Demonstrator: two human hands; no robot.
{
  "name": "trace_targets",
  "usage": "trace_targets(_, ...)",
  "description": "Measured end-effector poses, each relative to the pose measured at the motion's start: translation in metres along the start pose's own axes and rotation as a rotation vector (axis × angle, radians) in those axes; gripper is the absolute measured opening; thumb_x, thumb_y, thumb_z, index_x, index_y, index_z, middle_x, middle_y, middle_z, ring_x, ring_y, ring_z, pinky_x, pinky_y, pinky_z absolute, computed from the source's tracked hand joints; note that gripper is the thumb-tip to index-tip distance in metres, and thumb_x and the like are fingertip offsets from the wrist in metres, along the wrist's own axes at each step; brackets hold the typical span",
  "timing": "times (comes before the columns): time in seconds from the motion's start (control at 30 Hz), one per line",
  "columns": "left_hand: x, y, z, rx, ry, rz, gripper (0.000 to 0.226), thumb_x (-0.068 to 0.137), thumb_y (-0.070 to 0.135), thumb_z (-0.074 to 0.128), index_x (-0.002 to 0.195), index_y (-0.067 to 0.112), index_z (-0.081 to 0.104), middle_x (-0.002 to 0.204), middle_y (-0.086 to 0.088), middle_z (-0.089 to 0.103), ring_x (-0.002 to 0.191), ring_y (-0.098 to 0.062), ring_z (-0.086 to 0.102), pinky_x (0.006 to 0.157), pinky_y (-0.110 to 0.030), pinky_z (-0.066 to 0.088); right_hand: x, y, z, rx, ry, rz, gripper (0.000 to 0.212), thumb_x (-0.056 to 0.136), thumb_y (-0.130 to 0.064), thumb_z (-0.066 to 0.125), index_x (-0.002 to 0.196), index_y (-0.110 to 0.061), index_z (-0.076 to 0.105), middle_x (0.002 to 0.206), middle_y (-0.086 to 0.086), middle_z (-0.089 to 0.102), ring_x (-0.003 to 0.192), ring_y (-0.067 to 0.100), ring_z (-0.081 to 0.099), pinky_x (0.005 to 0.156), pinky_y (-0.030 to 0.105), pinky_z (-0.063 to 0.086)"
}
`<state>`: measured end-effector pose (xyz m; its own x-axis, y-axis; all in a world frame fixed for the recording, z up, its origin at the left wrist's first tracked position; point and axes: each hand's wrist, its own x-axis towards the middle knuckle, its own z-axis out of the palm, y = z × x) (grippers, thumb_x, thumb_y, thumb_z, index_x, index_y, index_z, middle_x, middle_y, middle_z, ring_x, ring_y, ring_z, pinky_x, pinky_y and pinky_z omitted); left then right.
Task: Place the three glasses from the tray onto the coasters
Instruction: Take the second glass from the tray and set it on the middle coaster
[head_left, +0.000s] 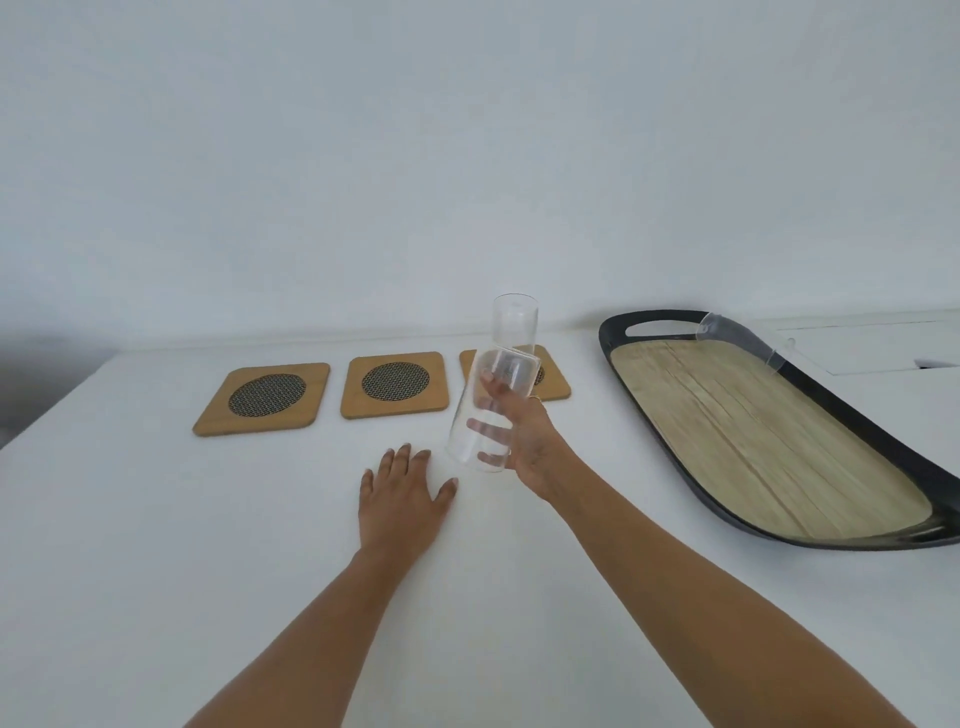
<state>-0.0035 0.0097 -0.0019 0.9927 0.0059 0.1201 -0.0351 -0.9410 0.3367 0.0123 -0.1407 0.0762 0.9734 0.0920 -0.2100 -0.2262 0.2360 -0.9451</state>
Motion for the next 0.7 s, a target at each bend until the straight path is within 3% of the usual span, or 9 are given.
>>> trace_targets(0.1, 0.009, -0.026, -0.010, 0.027, 0.003, -0.050, 0.059, 0.093, 0.052, 0.034, 0.142, 0.020, 0.030, 0.156, -0.001, 0.022, 0.146, -0.018, 0.012, 0.118, -0.046, 0.012, 0.017, -0.002, 0.014, -0.091, 0.075, -0.055, 0.051, 0.075, -0.049, 0.070, 0.117, -0.022, 0.058, 0.112, -0.003, 0.058, 0.107, 0.016, 0.056, 0.087, 0.040, 0.044)
trace_targets(0.2, 0.019, -0.051, -0.020, 0.051, 0.004, -0.099, 0.059, 0.093, 0.050, 0.034, 0.142, 0.019, 0.029, 0.157, -0.002, 0.020, 0.146, -0.018, 0.011, 0.117, -0.048, 0.012, 0.034, -0.007, 0.027, -0.209, 0.158, -0.196, 0.053, 0.069, -0.040, 0.078, 0.105, -0.005, 0.061, 0.102, 0.009, 0.057, 0.097, 0.022, 0.054, 0.085, 0.031, 0.041)
trace_targets(0.27, 0.022, -0.064, -0.025, 0.056, 0.009, -0.117, 0.058, 0.094, 0.050, 0.034, 0.142, 0.018, 0.029, 0.156, -0.002, 0.021, 0.146, -0.018, 0.012, 0.117, -0.048, 0.012, 0.049, -0.008, 0.034, -0.371, 0.199, -0.300, 0.062, 0.066, -0.039, 0.081, 0.111, -0.002, 0.059, 0.116, 0.013, 0.055, 0.112, 0.027, 0.052, 0.092, 0.030, 0.040)
trace_targets(0.37, 0.021, -0.072, -0.024, 0.040, 0.024, -0.118, 0.057, 0.094, 0.049, 0.034, 0.142, 0.019, 0.031, 0.156, -0.002, 0.024, 0.145, -0.018, 0.015, 0.117, -0.047, 0.013, 0.065, -0.013, 0.044, -0.674, 0.297, -0.474, 0.073, 0.063, -0.039, 0.084, 0.120, -0.004, 0.055, 0.123, 0.006, 0.044, 0.123, 0.024, 0.041, 0.105, 0.031, 0.034)
trace_targets(0.43, 0.020, -0.072, -0.023, 0.037, 0.042, -0.119, 0.057, 0.094, 0.049, 0.035, 0.142, 0.019, 0.032, 0.155, -0.002, 0.025, 0.145, -0.017, 0.016, 0.117, -0.046, 0.013, 0.074, -0.019, 0.049, -0.812, 0.318, -0.530, 0.076, 0.061, -0.041, 0.084, 0.122, -0.009, 0.052, 0.124, 0.004, 0.047, 0.119, 0.026, 0.040, 0.098, 0.028, 0.032)
trace_targets(0.5, 0.020, -0.071, -0.022, 0.035, 0.058, -0.124, 0.056, 0.093, 0.049, 0.035, 0.141, 0.019, 0.032, 0.155, -0.002, 0.026, 0.145, -0.017, 0.016, 0.117, -0.046, 0.012, 0.082, -0.026, 0.054, -0.816, 0.299, -0.562, 0.079, 0.061, -0.037, 0.084, 0.126, -0.014, 0.046, 0.122, 0.005, 0.051, 0.115, 0.027, 0.043, 0.089, 0.028, 0.033)
trace_targets(0.7, 0.020, -0.071, -0.022, 0.011, 0.074, -0.125, 0.056, 0.093, 0.049, 0.036, 0.140, 0.020, 0.034, 0.154, -0.002, 0.027, 0.145, -0.017, 0.017, 0.118, -0.046, 0.012, 0.105, -0.041, 0.071, -0.839, 0.258, -0.598, 0.074, 0.070, -0.031, 0.076, 0.133, -0.023, 0.037, 0.119, 0.007, 0.053, 0.113, 0.027, 0.051, 0.091, 0.034, 0.041)
